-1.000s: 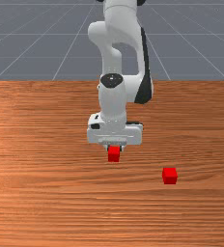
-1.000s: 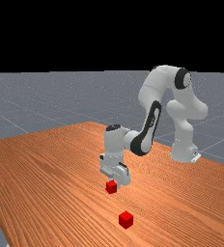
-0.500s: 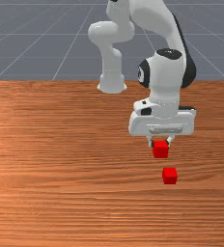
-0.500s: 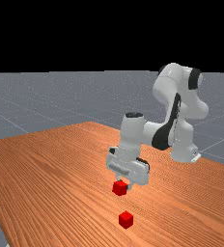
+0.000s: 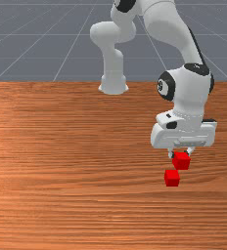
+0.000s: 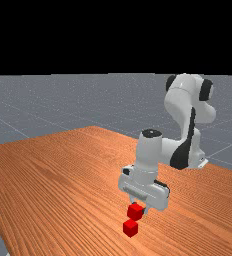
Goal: Stack all the cube
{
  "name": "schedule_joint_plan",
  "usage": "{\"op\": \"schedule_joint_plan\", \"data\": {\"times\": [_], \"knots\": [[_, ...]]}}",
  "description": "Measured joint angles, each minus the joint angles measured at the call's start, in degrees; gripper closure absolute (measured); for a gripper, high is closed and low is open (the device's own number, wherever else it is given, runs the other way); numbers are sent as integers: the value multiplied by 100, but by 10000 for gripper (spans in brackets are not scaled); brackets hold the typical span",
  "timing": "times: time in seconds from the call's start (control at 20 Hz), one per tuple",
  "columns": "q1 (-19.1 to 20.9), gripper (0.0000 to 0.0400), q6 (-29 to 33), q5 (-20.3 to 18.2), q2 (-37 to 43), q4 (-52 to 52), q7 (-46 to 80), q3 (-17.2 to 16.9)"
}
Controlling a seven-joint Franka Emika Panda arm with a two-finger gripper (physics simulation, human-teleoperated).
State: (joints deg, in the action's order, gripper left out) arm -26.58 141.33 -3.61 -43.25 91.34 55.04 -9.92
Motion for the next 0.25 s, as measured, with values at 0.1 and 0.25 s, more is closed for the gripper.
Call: {"op": "schedule_joint_plan", "data": {"times": [0.1,0.25], "knots": [[9,210,-8,4,-10,-14,0,-11],[-23,77,-168,104,-17,-56,-10,-77]]}}
